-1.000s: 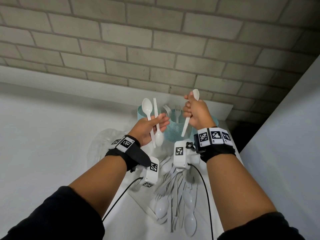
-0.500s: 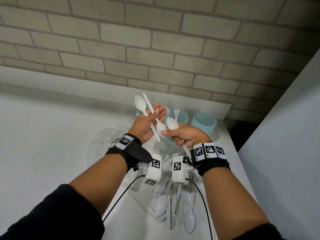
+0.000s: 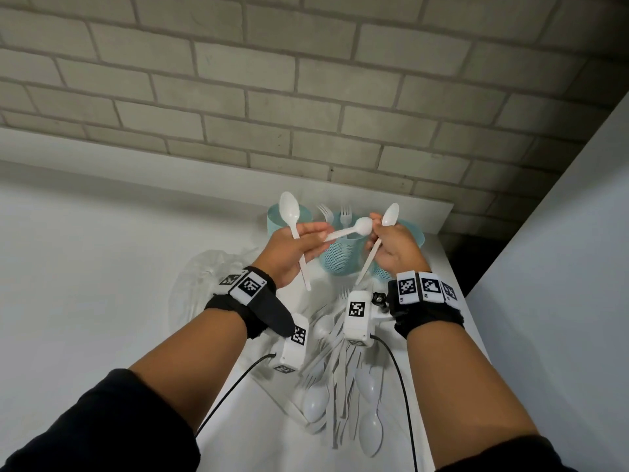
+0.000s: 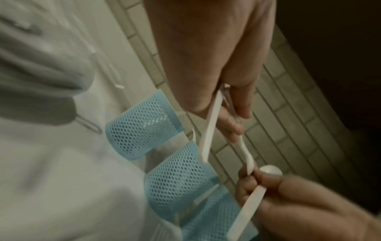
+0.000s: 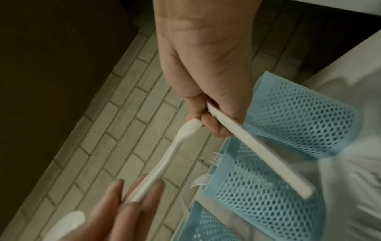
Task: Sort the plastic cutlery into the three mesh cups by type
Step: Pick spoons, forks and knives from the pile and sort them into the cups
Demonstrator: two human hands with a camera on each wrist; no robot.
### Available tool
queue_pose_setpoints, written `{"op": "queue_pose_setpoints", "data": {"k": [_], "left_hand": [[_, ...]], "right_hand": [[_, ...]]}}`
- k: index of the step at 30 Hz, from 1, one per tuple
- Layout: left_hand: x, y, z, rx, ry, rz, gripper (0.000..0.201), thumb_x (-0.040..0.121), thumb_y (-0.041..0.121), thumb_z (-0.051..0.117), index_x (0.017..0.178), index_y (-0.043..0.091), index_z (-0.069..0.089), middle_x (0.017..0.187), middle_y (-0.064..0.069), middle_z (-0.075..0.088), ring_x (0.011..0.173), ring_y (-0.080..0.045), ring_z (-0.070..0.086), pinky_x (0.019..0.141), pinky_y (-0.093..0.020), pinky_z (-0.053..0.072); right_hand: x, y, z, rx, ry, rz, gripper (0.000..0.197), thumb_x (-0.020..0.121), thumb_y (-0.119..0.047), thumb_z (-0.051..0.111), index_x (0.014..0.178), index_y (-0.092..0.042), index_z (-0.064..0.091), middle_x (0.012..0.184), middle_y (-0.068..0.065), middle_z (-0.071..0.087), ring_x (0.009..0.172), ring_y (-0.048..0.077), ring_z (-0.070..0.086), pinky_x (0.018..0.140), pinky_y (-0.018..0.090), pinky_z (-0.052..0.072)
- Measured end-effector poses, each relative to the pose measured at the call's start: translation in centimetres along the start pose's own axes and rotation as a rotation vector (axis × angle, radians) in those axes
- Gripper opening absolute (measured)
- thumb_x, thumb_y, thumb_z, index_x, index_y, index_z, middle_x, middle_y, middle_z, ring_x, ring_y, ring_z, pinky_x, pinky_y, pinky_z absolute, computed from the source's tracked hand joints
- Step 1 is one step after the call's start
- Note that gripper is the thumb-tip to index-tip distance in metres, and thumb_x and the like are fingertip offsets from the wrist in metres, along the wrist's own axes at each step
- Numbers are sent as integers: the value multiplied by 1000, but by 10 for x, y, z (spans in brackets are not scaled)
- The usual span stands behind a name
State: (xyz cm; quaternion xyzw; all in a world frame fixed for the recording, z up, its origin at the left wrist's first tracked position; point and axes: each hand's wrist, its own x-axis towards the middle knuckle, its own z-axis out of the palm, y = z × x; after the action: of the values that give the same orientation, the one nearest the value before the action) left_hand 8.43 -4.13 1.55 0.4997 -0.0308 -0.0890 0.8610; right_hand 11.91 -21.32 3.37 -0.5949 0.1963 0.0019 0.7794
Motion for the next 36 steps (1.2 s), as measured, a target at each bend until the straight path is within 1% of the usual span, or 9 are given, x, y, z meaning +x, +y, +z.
{"op": "queue_pose_setpoints", "data": {"k": [3,6,11,15,19,22,28,33,36], "left_hand": [[-4,-8,2,260,12,28,27,85,-10,59,111,-7,61,94,-5,68,74,-3,69,77,-16,56],[-8,-12,6,451,1,87,31,82,-12,61,112,-7,62,97,-6,68,72,5,66,73,-11,53],[-11,-15,14,514,-126,118,29,82,-11,62,111,-7,63,109,-9,66,84,2,67,83,-15,53],[-13,-7,16,353,-154,-43,28,96,26,50,111,5,63,101,-6,70,86,-9,69,73,-17,55],[-13,-6,9,252,-17,-196,50,97,50,29,99,9,58,79,-8,70,69,-16,70,60,-21,57],[-11,-9,4,337,64,-204,62,96,55,20,85,8,59,52,1,58,43,-7,59,37,-14,38],[-13,-9,6,422,-5,-318,83,90,66,5,69,6,58,44,3,48,30,-2,33,31,-12,22],[-9,-13,11,559,-45,-392,84,86,70,1,64,6,51,43,-1,48,28,-5,32,31,-12,19],[-10,-12,12,643,-56,-423,84,85,72,4,60,7,51,40,2,47,30,-5,35,31,-13,22]], "right_hand": [[-3,-4,3,8,-32,181,19,101,-15,36,90,-18,52,80,5,46,64,14,42,62,34,47],[-7,-7,8,-47,-45,255,12,101,-17,34,102,-15,46,87,12,47,72,23,50,75,46,50],[-9,-3,21,-171,-26,132,13,99,-4,27,106,-7,37,75,14,48,61,21,50,54,34,46],[-6,2,16,-61,-79,-9,33,94,13,26,116,-10,35,80,12,49,61,16,50,46,24,47],[-12,6,14,-13,-182,-37,13,97,1,39,92,-4,50,80,10,58,57,14,59,45,19,50],[-11,6,11,-35,-216,-54,14,96,-1,44,87,-5,54,81,9,59,64,12,57,48,14,47],[-19,7,14,-59,-341,-37,15,97,0,40,90,-1,53,87,16,60,81,23,60,90,34,48],[-31,4,23,-299,-458,-120,13,98,-3,39,95,-6,51,87,11,58,80,21,58,73,28,54],[-31,6,28,-497,-395,-181,27,94,-5,50,120,-5,44,105,17,57,99,31,59,92,44,51]]}}
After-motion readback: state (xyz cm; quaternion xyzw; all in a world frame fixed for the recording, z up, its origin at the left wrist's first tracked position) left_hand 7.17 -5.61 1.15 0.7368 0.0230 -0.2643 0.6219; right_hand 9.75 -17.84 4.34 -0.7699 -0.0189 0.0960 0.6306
